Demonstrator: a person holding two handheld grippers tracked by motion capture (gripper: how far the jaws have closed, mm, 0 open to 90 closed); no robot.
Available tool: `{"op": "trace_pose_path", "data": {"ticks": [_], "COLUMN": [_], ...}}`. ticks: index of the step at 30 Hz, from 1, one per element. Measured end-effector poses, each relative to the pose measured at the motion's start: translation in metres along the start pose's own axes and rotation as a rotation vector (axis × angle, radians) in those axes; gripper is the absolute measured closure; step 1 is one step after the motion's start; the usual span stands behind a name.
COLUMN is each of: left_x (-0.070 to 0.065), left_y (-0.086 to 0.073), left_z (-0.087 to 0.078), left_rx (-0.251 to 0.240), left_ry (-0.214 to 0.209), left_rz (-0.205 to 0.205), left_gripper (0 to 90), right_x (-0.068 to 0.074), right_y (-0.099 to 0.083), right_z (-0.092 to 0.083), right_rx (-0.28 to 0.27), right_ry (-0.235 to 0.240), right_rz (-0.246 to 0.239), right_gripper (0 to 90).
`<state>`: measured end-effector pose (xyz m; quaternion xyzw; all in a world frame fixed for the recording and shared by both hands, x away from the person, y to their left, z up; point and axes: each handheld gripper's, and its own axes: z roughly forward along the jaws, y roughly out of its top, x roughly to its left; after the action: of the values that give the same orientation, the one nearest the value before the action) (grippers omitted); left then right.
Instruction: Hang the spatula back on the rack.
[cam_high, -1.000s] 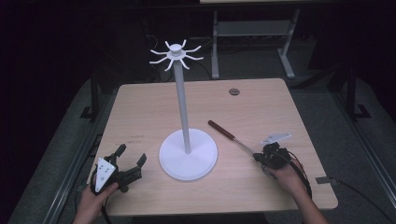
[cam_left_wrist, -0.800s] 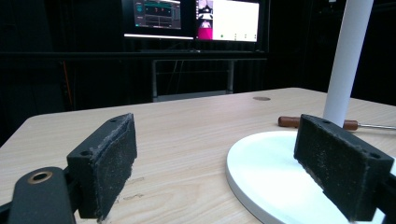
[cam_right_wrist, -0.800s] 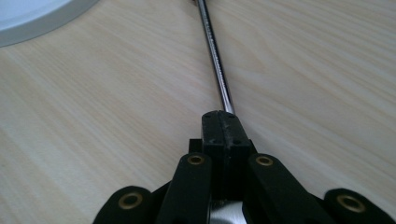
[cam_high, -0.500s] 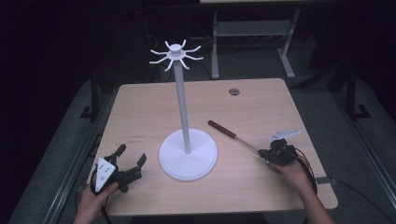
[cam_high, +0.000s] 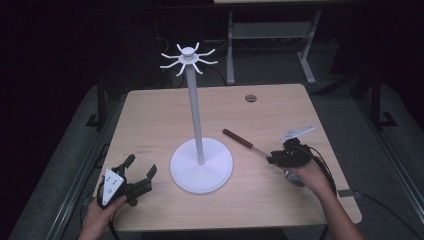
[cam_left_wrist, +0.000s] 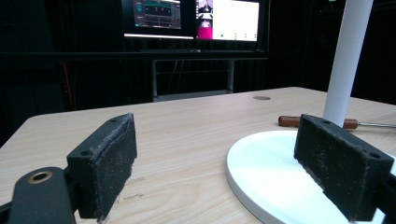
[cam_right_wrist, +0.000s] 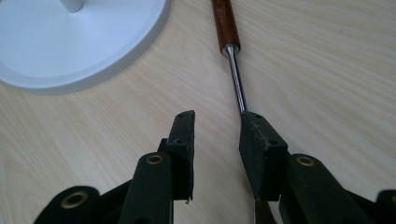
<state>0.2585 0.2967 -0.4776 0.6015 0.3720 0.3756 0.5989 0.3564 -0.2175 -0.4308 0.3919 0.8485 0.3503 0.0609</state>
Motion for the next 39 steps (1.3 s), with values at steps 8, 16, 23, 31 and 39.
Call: {"op": "trace_pose_path", "data": {"ticks": [8,16,23,31,39], "left_x": [0.000,0.000,0.000,0.000,0.000], "left_y": [0.000,0.000,0.000,0.000,0.000], "left_z": [0.000,0.000,0.000,0.000,0.000], "left_rx": [0.000,-0.002,-0.003,-0.002,-0.001], "left_ry": [-0.005,-0.006,-0.007,-0.009,-0.012], "left_rz": [-0.001,-0.003,-0.004,-0.003,-0.002], "left_gripper": [12.7,12.7,12.7,12.7,12.7], "right_x": [-0.003,-0.008,-0.007,-0.008,-0.007], "right_y": [0.042,0.077,0.097,0.108,0.112], "right_z": [0.015,0.040,0.070,0.090,0.101], "right_rx": [0.094,0.195,0.311,0.399,0.458], "right_ry": [0.000,0.008,0.005,-0.001,-0.005], "right_rz": [-0.073,-0.131,-0.189,-0.201,-0.199], "right_gripper": [63.2,62.3,62.4,62.9,64.0]}}
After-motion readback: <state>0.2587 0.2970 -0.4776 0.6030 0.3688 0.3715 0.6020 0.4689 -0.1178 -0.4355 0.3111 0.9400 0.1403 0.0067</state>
